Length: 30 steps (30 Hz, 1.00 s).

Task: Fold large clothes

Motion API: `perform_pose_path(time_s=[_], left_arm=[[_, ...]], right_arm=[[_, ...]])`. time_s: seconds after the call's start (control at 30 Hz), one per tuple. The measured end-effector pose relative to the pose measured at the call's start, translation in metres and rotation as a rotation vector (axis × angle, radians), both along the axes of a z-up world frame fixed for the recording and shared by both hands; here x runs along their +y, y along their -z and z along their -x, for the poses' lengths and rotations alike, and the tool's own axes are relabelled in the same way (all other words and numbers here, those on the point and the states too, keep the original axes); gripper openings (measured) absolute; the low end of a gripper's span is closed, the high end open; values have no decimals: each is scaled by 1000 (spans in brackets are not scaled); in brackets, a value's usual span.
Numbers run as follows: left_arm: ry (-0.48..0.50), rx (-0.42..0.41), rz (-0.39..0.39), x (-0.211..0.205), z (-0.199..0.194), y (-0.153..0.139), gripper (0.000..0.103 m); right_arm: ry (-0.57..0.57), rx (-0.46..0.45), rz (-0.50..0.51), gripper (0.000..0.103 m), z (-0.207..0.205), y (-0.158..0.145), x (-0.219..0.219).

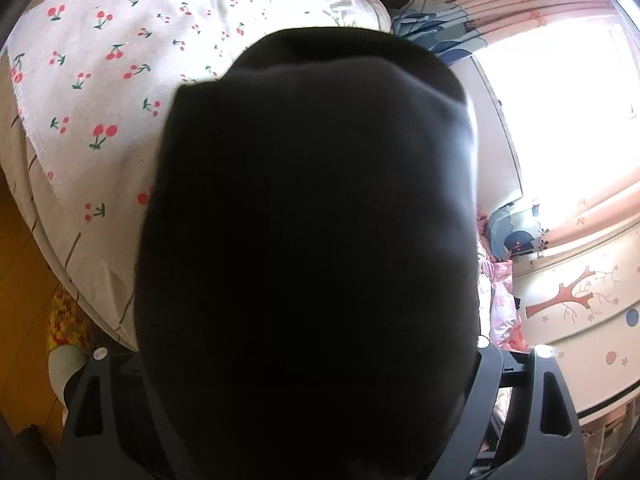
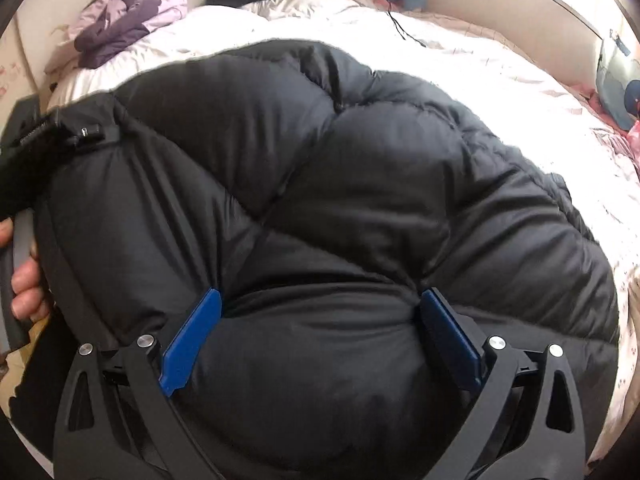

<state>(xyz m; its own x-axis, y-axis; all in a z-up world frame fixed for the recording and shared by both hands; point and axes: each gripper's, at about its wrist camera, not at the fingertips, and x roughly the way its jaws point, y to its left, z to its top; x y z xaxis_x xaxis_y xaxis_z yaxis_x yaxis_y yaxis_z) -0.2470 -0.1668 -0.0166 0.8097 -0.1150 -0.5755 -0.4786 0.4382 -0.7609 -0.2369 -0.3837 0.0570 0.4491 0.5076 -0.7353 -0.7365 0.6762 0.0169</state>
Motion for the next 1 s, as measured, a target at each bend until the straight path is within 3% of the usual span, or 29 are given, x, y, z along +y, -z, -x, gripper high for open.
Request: perform_pose_path(time_s=[0.1, 0.17, 0.23, 0.3, 0.37, 0.47, 0.57, 0.63, 0.67, 0.73, 0.8, 0.87, 1.0], left_arm=[[-7, 6, -3, 3, -5, 1, 84], [-12, 11, -5, -3, -8, -2, 84], [-18, 12, -1, -17, -11, -2, 84], [-21, 13, 3, -20, -6, 0, 84], [-25, 11, 15, -15, -7, -1, 84], [-31, 6, 28, -5, -1, -4, 84], [-33, -8, 36, -5, 6, -1, 84], [-42, -16, 25, -5, 4, -3, 84], [-52, -27, 12, -7, 6, -6, 83], [-56, -55, -5, -14, 10, -14, 79], [-51, -71, -28, -18, 9, -24, 76], [-31, -90, -71, -23, 6, -40, 76], [1, -105, -138, -28, -4, -62, 76]], right_arm=[[52, -96, -112, 96, -23, -47, -5], [97, -151, -101, 96, -54, -69, 6], [144, -170, -35, 96, -93, -73, 28], [165, -90, 66, 96, -138, -50, 50], [105, 62, 173, 96, -167, -9, 76], [86, 22, 118, 96, -146, -22, 66], [40, -75, 20, 96, -85, -49, 32], [-10, -95, 30, 96, -42, -40, 22], [-28, -95, 81, 96, -26, -23, 24], [-19, -113, 108, 96, -12, 5, 29], [-2, -111, 103, 96, -12, 12, 29], [10, -75, 105, 96, -13, 4, 25], [3, -135, 85, 96, 10, -10, 19]])
